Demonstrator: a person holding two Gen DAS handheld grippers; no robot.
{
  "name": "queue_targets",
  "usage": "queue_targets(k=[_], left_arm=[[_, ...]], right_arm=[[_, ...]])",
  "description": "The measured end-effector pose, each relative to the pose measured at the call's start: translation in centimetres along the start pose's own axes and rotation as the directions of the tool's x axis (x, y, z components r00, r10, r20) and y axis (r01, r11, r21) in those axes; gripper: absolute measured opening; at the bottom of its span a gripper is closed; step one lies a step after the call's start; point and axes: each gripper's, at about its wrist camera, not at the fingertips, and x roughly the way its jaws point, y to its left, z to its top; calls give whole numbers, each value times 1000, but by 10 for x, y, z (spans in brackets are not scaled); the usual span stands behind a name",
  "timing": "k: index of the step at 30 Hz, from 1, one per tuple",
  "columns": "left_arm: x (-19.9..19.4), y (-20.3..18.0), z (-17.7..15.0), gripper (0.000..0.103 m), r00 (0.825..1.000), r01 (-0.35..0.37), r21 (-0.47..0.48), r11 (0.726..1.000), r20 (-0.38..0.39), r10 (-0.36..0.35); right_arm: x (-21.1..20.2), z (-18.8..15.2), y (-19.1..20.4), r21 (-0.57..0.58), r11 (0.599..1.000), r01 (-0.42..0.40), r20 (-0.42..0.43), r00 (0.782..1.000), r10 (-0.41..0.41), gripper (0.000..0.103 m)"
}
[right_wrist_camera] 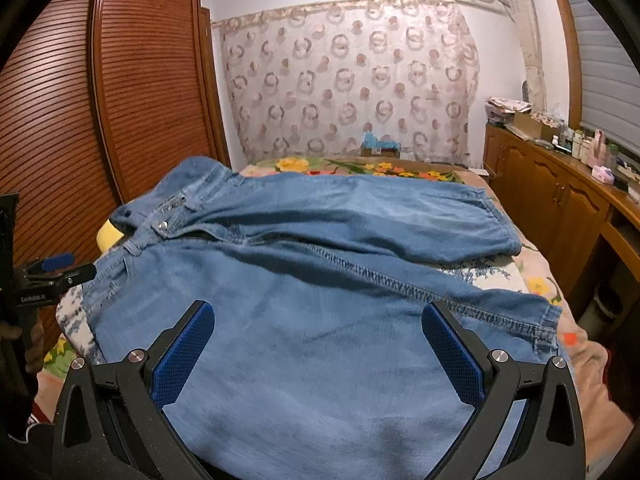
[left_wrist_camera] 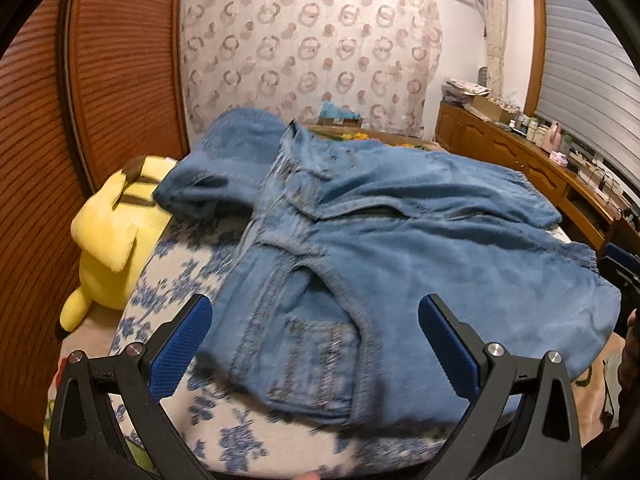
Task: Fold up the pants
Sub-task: 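Lower the left gripper onto the jeans waistband and close it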
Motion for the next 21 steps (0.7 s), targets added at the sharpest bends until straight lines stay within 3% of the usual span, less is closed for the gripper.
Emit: queue_targets(k=[10, 14, 20, 21], left_arm=[[7, 50, -27, 102, 998, -36, -86, 996, -54, 32], [8, 60, -33, 93, 998, -30, -110, 993, -65, 23], [17, 67, -42, 60, 995, 28, -150, 988, -87, -41], [19, 69, -43, 60, 995, 38, -160, 986, -84, -52]], right_arm=[[-1, 0, -4, -19, 1000, 16, -48, 999, -17, 103], [1, -4, -5, -33, 999, 19, -80, 997, -22, 103], [2, -5, -10, -35, 999, 27, -143, 989, -32, 101], [1, -4, -12, -33, 999, 32, -147, 989, -36, 101]])
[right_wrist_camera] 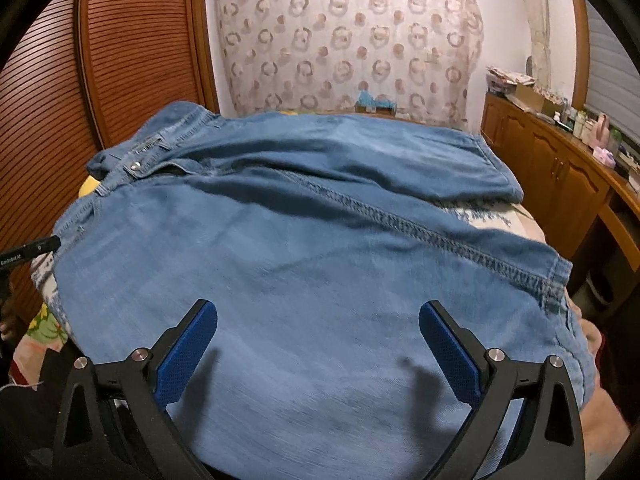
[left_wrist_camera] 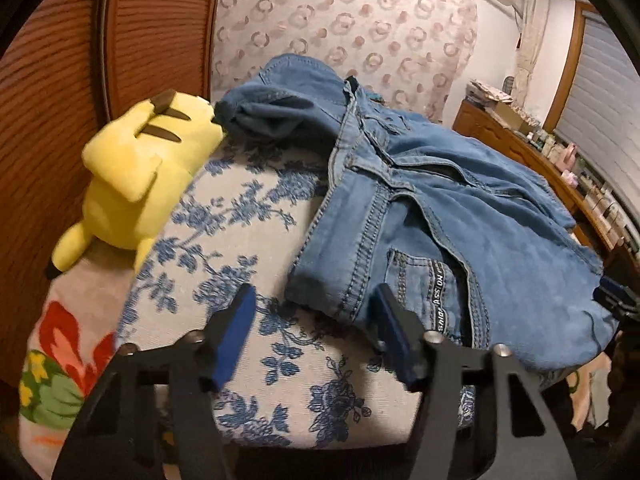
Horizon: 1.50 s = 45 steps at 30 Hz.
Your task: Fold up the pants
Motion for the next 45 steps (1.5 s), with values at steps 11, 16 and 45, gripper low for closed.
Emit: queue_targets(k=[11, 16, 45], left_arm=[[-6, -6, -1, 32, 999, 35, 9, 999, 40, -35], [-17, -14, 5, 15, 996, 60, 39, 997, 64, -62], [8, -123, 164, 12, 963, 41, 261, 965, 247, -108]], right_arm=[[-15, -3, 0, 24, 999, 24, 5, 1000, -24, 101], [-19, -4, 2, 28, 999, 27, 8, 1000, -27, 101], [-57, 26, 6, -29, 980, -196, 87, 976, 198, 76]])
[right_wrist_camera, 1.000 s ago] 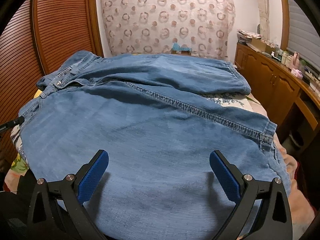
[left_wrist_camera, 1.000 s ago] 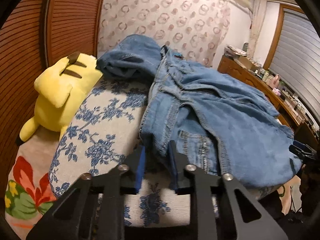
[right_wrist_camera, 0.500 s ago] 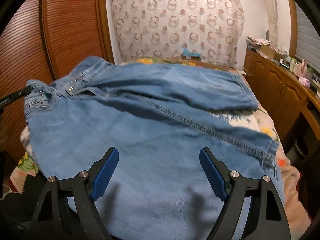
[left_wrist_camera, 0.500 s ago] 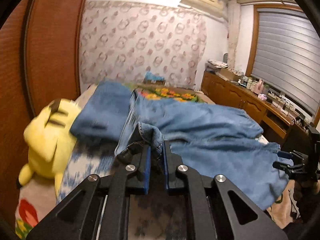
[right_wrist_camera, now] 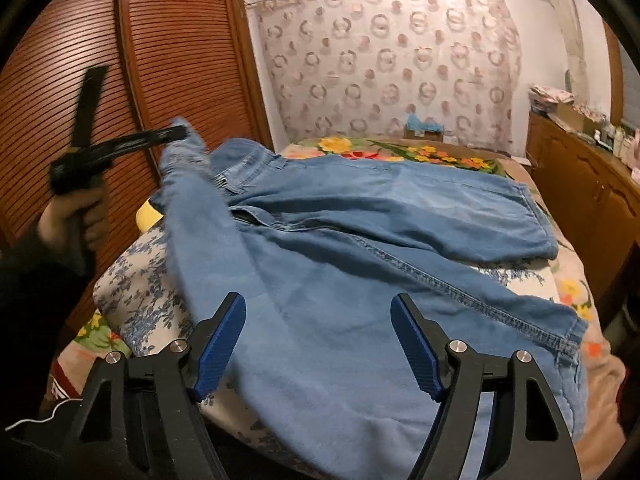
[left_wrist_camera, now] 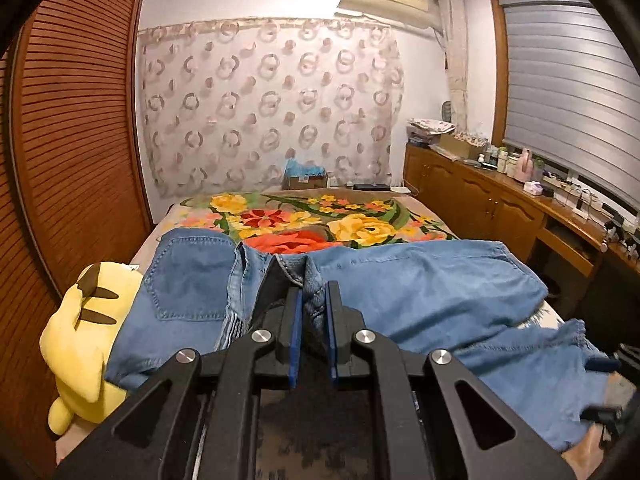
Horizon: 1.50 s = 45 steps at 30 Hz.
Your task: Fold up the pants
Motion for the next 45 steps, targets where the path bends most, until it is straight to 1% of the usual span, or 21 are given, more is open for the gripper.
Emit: queue_targets(k=[5, 7, 13, 20, 21, 23, 24, 25, 26, 27, 28, 29, 30, 31, 34, 39, 41, 45], left_arm=[[21, 3, 10, 12, 1000, -6, -36, 999, -22, 5], [26, 3, 13, 12, 999, -3, -50, 999, -32, 2], [29, 4, 19, 12, 1000, -10, -57, 998, -28, 8], [28, 6, 22, 12, 1000, -8, -66, 998, -24, 6], [28, 5, 22, 12, 1000, -8, -60, 998, -26, 7], [28, 5, 22, 12, 1000, -8, -61, 998, -26, 6], [28, 5, 22, 12, 1000, -7, -62, 998, -25, 5], [28, 5, 22, 12, 1000, -9, -64, 998, -25, 7], [28, 4, 22, 12, 1000, -9, -64, 998, -25, 7], [28, 5, 23, 12, 1000, -6, -68, 998, -24, 5], [28, 5, 24, 12, 1000, -6, -69, 998, -22, 4], [28, 5, 23, 12, 1000, -6, -69, 998, -22, 5], [27, 5, 24, 12, 1000, -2, -72, 997, -20, 1], [27, 5, 25, 12, 1000, 2, -75, 997, -16, -3], [25, 7, 28, 12, 1000, 9, -85, 996, -5, -10], [19, 11, 26, 12, 1000, 21, -105, 994, 14, -20], [18, 12, 28, 12, 999, 24, -113, 993, 23, -22], [18, 17, 30, 12, 999, 26, -127, 992, 34, -22]], right_arm=[[0, -8, -2, -20, 1000, -20, -22, 1000, 20, 75], [1, -10, -7, -21, 1000, -23, -40, 999, 23, 73], [3, -31, -26, -17, 1000, 5, -104, 995, -7, 67], [1, -58, -41, -20, 999, 43, -169, 985, -46, 66], [3, -59, -44, -17, 999, 42, -178, 983, -45, 65], [4, -62, -49, -2, 999, 40, -191, 981, -40, 61], [4, -63, -50, 0, 999, 44, -194, 980, -43, 55], [4, -63, -51, -2, 999, 49, -196, 980, -48, 47], [3, -64, -53, -6, 998, 57, -199, 978, -57, 43], [3, -62, -54, -9, 998, 62, -200, 978, -63, 31], [4, -61, -51, -14, 998, 66, -196, 978, -67, 22], [2, -59, -51, -17, 997, 71, -191, 979, -73, 18], [3, -57, -50, -18, 997, 76, -187, 979, -78, 10], [4, -53, -47, -22, 996, 81, -182, 980, -84, 8], [-1, -44, -48, -3, 996, 95, -148, 984, -94, 5], [-11, -18, -45, -10, 989, 147, -70, 987, -147, 4], [-15, -3, -45, -32, 985, 168, -32, 985, -169, 4], [-8, 26, -41, -95, 972, 214, 16, 977, -214, 4]])
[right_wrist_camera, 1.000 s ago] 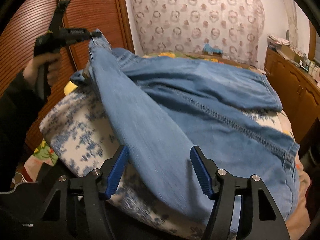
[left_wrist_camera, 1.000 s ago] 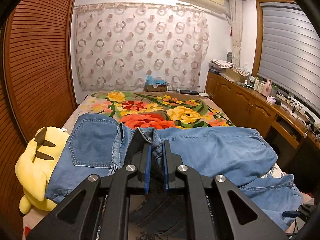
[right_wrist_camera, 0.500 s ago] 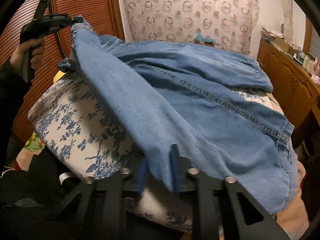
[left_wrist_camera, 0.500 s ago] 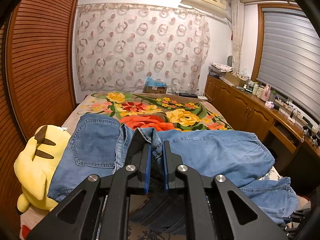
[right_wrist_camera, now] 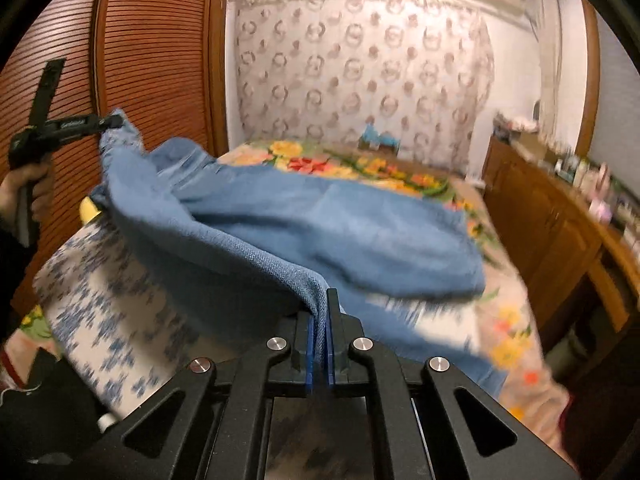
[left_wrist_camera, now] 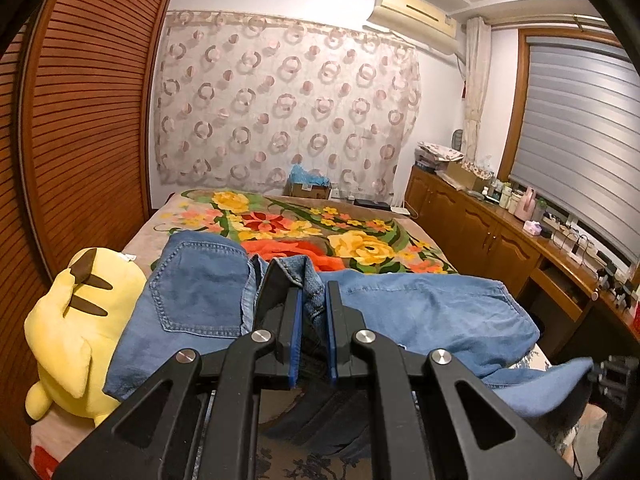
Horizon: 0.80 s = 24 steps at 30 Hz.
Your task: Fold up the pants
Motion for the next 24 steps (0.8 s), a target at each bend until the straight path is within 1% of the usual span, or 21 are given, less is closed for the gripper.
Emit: queue_targets(k=[4, 8, 11, 15, 20, 24], left_arm=[[1, 14, -1, 12, 1000, -4, -17, 1000, 6, 4], [6, 25, -2, 12, 1000, -13, -35, 999, 9, 13], [14, 30, 1, 12, 1000, -21, -50, 999, 6, 21], [25, 31, 10, 12, 1000, -23, -49, 999, 13, 23], [39, 46, 22, 12, 1000, -20, -65, 998, 22, 22], [62, 54, 34, 12, 999, -31, -70, 997, 16, 32]], right_arm=[[14, 24, 1, -23, 999, 31, 36, 999, -31, 4], [34, 37, 6, -21, 999, 44, 65, 997, -43, 4], [46, 47, 12, -43, 998, 50, 90, 995, -46, 4], [65, 65, 17, -73, 995, 67, 121, 991, -58, 4], [87, 79, 12, -108, 990, 89, 152, 986, -72, 4], [111, 87, 9, -136, 985, 103, 163, 983, -81, 4]])
